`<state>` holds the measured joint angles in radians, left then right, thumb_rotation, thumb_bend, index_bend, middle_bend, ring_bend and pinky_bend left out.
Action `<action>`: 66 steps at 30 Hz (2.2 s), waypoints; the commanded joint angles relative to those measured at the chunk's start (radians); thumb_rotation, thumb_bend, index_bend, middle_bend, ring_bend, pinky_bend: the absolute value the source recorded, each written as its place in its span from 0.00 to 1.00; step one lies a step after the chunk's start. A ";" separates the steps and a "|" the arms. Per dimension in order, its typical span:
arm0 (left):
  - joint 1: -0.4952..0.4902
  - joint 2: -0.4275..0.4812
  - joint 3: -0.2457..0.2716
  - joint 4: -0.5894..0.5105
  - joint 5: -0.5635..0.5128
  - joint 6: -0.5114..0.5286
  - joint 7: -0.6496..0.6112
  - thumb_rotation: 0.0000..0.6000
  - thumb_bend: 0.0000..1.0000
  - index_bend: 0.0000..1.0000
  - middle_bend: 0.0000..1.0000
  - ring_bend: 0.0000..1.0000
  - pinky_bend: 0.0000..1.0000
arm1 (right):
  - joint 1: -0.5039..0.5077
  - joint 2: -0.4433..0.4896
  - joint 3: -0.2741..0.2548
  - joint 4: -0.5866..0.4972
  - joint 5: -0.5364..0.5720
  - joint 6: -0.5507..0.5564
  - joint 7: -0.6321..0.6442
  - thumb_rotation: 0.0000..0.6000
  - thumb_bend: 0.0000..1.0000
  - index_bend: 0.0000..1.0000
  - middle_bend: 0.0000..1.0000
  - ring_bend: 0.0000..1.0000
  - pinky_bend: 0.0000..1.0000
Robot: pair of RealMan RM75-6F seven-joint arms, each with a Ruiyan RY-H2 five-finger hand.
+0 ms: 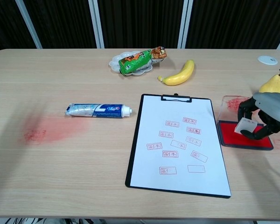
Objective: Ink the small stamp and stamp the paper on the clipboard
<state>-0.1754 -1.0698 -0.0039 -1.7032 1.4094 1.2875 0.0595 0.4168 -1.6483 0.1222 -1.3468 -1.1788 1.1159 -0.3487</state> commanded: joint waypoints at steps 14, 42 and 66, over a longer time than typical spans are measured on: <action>0.000 0.002 0.000 -0.002 -0.002 -0.001 -0.004 1.00 0.02 0.00 0.00 0.00 0.00 | 0.001 -0.001 0.007 -0.005 0.005 0.000 0.000 1.00 0.72 0.86 0.76 0.85 0.82; -0.003 0.003 0.001 -0.005 -0.007 -0.009 0.000 1.00 0.02 0.00 0.00 0.00 0.00 | 0.029 -0.013 0.034 -0.023 0.073 -0.015 -0.038 1.00 0.72 0.86 0.77 0.85 0.82; -0.008 0.010 0.000 -0.012 -0.016 -0.022 -0.013 1.00 0.02 0.00 0.00 0.00 0.00 | 0.051 0.007 0.055 -0.140 0.034 0.032 -0.070 1.00 0.73 0.87 0.77 0.86 0.82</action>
<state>-0.1831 -1.0606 -0.0036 -1.7153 1.3939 1.2657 0.0471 0.4635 -1.6525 0.1717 -1.4527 -1.1318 1.1333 -0.4083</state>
